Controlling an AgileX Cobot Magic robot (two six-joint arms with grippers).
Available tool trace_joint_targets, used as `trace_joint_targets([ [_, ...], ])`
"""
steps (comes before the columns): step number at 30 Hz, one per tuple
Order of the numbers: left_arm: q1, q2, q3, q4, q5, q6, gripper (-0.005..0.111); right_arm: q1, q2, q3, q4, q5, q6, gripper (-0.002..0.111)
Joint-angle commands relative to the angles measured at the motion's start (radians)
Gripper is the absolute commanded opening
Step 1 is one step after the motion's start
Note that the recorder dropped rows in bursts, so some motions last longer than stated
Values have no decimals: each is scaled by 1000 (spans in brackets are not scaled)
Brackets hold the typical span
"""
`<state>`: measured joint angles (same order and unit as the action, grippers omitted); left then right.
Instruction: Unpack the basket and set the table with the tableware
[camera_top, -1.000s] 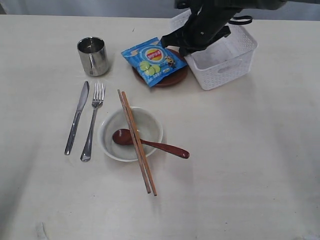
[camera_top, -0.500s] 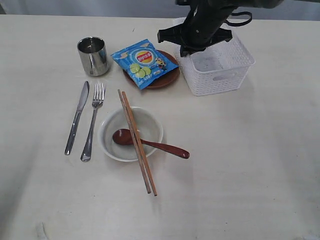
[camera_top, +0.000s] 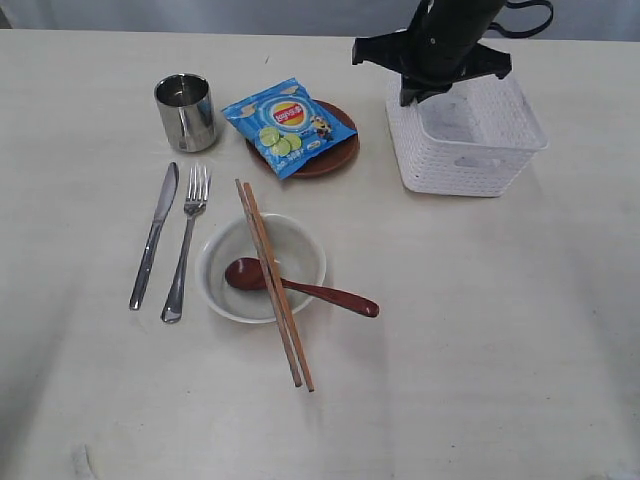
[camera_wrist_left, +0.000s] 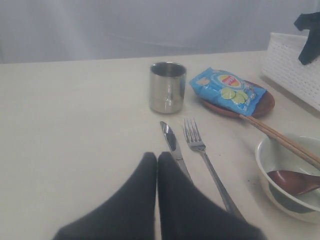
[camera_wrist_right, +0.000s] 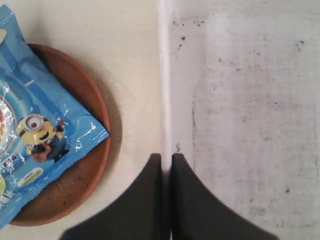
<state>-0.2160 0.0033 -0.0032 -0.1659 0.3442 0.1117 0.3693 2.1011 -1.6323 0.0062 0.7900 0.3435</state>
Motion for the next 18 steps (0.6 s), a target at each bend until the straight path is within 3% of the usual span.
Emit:
trace_joint_targets([
  [1,-6,-3,3,2,-2,-1,0,-7,0,5,-6,-14,84,-1],
  [18,-6,-3,3,2,-2,-3,0,34,47,5,30,-32,80,-1],
])
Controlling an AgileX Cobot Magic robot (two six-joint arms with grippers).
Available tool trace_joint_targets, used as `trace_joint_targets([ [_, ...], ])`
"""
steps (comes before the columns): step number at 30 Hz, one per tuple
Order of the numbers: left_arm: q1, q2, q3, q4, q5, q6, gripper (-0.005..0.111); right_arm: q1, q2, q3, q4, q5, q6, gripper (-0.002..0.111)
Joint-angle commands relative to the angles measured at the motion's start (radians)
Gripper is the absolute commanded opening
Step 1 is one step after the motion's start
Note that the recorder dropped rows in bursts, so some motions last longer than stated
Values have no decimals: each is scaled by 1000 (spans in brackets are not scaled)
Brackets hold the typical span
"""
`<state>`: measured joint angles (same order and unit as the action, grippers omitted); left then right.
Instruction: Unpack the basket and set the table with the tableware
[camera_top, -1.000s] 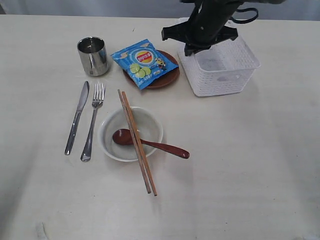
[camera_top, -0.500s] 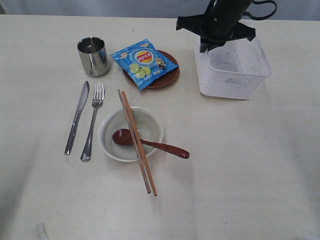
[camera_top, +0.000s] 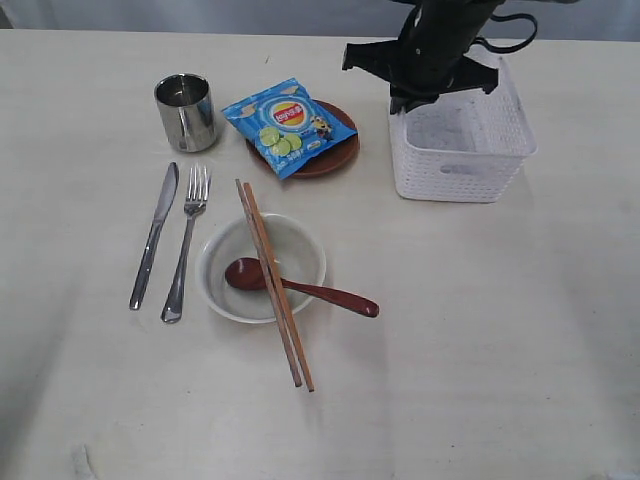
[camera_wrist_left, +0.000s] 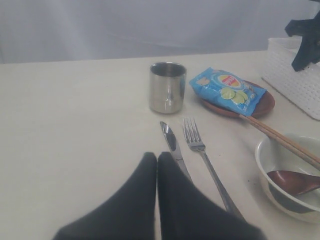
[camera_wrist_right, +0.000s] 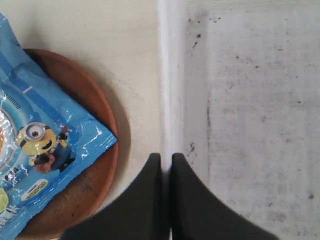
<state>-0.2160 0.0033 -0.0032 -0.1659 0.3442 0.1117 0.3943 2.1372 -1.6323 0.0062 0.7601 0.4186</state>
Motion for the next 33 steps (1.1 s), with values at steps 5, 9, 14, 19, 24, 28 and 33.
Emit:
trace_joint_targets([
  [5,-6,-3,3,2,-2,-3,0,9,11,5,52,-11,4,-1],
  [9,-6,-3,3,2,-2,-3,0,9,11,5,57,-14,-4,-1],
  [14,-6,-3,3,2,-2,-3,0,9,11,5,57,-12,-52,0],
  [19,-6,-3,3,2,-2,-1,0,9,9,5,57,-10,-57,9],
  [24,-6,-3,3,2,-2,-1,0,9,0,5,57,-2,-59,39],
  [28,-6,-3,3,2,-2,-1,0,9,-30,5,57,0,-59,49],
  [33,-6,-3,3,2,-2,-3,0,-6,-142,5,38,0,-122,49],
])
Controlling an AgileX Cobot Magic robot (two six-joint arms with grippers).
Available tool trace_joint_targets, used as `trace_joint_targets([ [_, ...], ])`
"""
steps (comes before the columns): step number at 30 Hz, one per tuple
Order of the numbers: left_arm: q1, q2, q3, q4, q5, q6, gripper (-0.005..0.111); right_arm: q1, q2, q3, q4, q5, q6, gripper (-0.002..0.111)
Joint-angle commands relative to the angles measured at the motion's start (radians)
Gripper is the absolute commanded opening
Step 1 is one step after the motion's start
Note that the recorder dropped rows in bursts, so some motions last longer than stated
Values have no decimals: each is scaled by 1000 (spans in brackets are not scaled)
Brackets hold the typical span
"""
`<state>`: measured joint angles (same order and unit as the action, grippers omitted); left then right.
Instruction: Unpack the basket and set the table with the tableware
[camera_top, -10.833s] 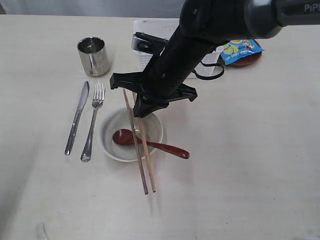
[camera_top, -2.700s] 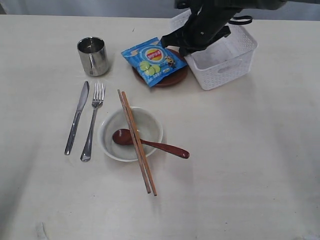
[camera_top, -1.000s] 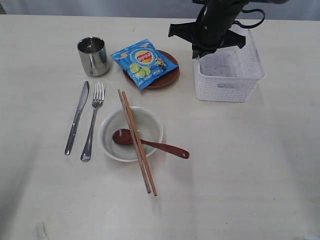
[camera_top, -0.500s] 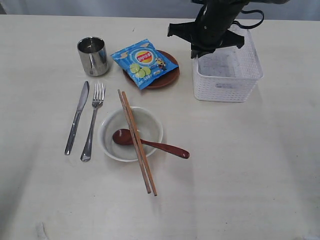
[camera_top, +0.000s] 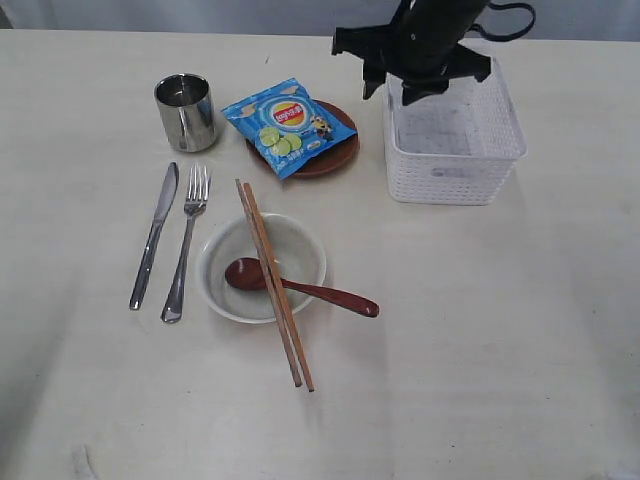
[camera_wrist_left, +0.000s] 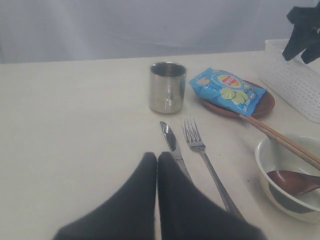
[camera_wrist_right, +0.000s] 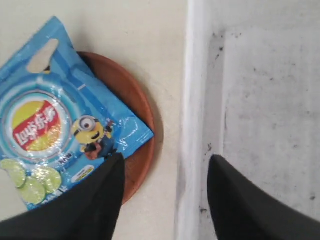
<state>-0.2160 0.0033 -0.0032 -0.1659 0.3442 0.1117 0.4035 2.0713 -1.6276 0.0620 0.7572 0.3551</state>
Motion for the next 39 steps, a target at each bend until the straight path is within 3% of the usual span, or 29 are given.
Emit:
trace_joint_targets([
  [1,-6,-3,3,2,-2,-3,0,-18,-129,0,-18,23,-147,47],
  [2,-6,-3,3,2,-2,-3,0,-18,-152,0,-18,45,-182,43],
  [3,-6,-3,3,2,-2,-3,0,-16,-211,5,-9,90,-242,27],
  [4,-6,-3,3,2,-2,-3,0,-11,-237,17,-5,95,-260,19],
  [5,-6,-3,3,2,-2,-3,0,8,-312,80,0,52,-297,2],
  [6,-6,-3,3,2,-2,-3,0,24,-372,154,-4,-25,-316,0],
  [9,-6,-3,3,2,-2,-3,0,58,-574,457,-4,-339,-331,0],
  [14,-6,-3,3,2,-2,-3,0,58,-824,729,-4,-380,-326,0],
  [31,-6,-3,3,2,-2,-3,0,49,-1062,834,-43,-383,-326,0],
  [35,-6,-3,3,0,-2,-1,0,-52,-1253,914,-35,-434,-355,0],
  [39,-6,-3,3,0,-2,-1,0,-264,-1491,1114,-10,-521,-312,0],
])
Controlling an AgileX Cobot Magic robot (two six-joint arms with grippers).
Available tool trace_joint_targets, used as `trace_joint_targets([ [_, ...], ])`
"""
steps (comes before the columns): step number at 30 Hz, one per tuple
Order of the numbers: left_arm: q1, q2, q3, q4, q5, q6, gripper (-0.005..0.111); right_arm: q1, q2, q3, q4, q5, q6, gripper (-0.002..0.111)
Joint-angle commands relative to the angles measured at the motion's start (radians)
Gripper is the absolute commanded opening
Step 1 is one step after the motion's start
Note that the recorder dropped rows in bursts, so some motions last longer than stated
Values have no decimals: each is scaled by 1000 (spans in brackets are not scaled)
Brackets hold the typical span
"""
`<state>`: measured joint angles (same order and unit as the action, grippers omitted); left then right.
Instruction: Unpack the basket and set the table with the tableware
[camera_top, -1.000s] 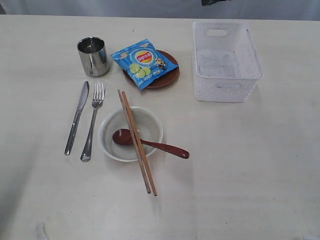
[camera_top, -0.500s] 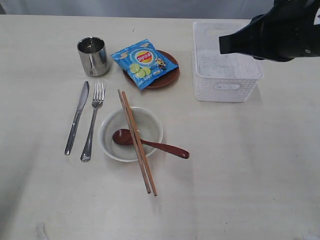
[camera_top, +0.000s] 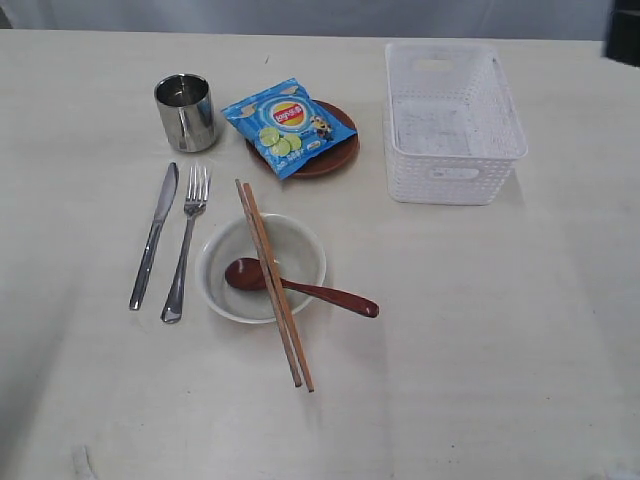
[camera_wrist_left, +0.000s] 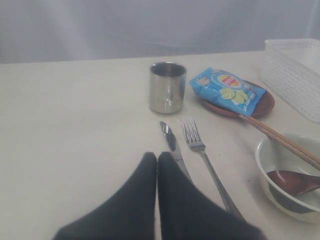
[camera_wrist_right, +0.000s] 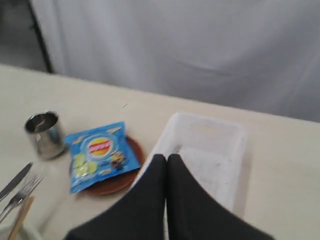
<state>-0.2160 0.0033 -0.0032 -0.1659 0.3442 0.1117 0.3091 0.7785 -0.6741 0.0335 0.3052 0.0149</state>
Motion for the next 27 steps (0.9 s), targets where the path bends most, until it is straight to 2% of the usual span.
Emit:
trace_joint_targets([
  [1,-6,-3,3,0,-2,-1,0,-219,-266,221,19,-95,30,0],
  [5,-6,-3,3,0,-2,-1,0,-350,-510,433,19,-201,30,0],
  [10,-6,-3,3,0,-2,-1,0,-389,-767,574,19,-221,26,0],
  [19,-6,-3,3,0,-4,-1,0,-385,-735,594,19,-218,25,0],
  [27,-6,-3,3,0,-4,-3,0,-385,-779,622,-12,-98,35,0],
])
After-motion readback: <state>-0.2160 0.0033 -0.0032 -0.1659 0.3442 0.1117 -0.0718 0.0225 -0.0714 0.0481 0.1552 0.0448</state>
